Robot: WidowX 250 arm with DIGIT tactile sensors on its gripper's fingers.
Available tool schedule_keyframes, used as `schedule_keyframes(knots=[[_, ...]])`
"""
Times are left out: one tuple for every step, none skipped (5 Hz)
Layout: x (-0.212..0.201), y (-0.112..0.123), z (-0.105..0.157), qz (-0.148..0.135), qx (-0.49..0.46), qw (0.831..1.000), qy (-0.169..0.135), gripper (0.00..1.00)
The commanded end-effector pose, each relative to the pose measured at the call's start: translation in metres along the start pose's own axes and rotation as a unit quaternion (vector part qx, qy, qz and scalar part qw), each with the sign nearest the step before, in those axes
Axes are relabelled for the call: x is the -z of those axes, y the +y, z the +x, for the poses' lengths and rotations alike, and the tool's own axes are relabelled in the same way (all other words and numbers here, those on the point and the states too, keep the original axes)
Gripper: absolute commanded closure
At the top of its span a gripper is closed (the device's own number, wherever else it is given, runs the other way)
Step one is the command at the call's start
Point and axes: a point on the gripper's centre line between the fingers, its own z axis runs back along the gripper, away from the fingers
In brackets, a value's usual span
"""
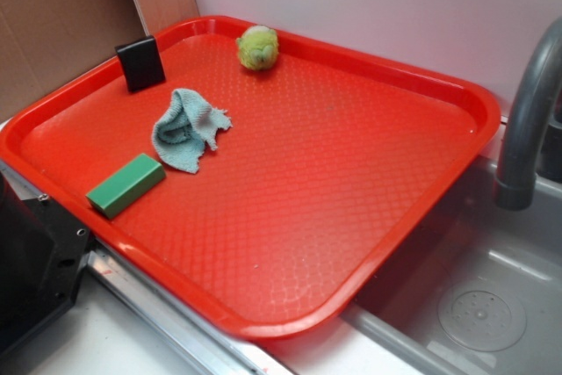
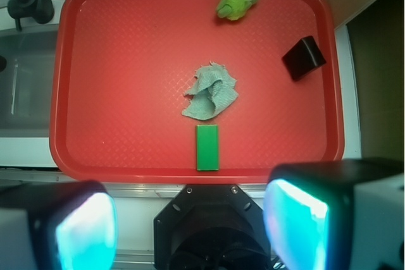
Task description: Grab the black box.
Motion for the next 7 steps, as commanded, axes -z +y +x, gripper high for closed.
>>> schedule_keyframes(knots=[[0.0, 0.0, 0.0, 0.0, 0.0, 1.0, 0.0, 0.0], [0.051, 0.048, 0.024, -0.011, 0.007, 1.0, 0.005, 0.0], [0.076, 0.081, 0.044, -0.012, 0.035, 0.999, -0.002, 0.0], [0.09, 0.104, 0.082, -0.01, 0.075, 0.997, -0.031, 0.0], [0.101, 0.114, 0.105, 0.018, 0.122, 0.992, -0.035, 0.0], [0.105, 0.131, 0.104, 0.033, 0.128, 0.991, -0.026, 0.0], [0.11, 0.134, 0.112, 0.037, 0.132, 0.99, -0.015, 0.0]])
